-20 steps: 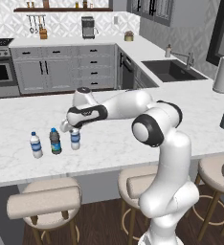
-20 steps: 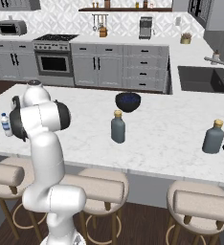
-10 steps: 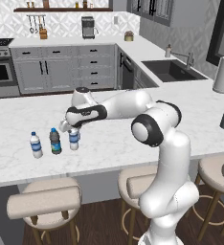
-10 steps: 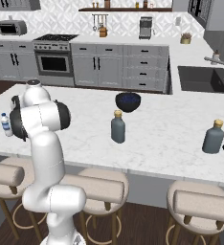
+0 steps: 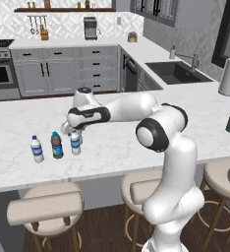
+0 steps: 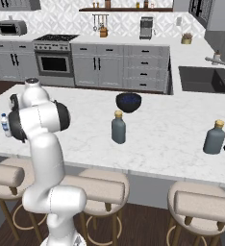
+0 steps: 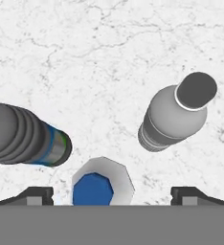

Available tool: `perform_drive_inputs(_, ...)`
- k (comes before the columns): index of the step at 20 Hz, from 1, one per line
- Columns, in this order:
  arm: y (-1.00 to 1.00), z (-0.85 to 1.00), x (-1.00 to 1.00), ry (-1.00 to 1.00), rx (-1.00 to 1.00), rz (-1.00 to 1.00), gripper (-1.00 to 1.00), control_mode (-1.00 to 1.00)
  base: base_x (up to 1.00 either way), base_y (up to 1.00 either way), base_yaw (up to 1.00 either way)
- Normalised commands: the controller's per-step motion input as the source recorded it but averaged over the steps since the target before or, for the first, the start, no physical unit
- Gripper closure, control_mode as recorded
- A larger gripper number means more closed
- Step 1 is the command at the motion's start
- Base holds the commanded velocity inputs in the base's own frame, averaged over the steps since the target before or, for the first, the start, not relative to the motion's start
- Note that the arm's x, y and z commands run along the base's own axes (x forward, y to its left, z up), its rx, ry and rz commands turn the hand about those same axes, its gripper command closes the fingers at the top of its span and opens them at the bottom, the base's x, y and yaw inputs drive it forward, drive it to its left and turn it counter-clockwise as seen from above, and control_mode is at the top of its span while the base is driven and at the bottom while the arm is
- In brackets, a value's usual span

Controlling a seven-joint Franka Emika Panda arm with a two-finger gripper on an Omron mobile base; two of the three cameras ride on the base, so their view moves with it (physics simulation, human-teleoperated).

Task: Move the plastic bottles in the middle to the plastics group, and the glass bottles in the middle to the glass group.

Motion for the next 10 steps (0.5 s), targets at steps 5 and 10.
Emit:
perform_drive_inputs(5,-0.17,0.69,-0.16,0.0,0.0,-0.01,-1.0,-1.0,0.0,0.0,0.0)
perform_drive_inputs(10,-0.38,0.49,-0.65,-0.09,0.1,-0.07,-1.0,-1.0,0.0,0.0,0.0)
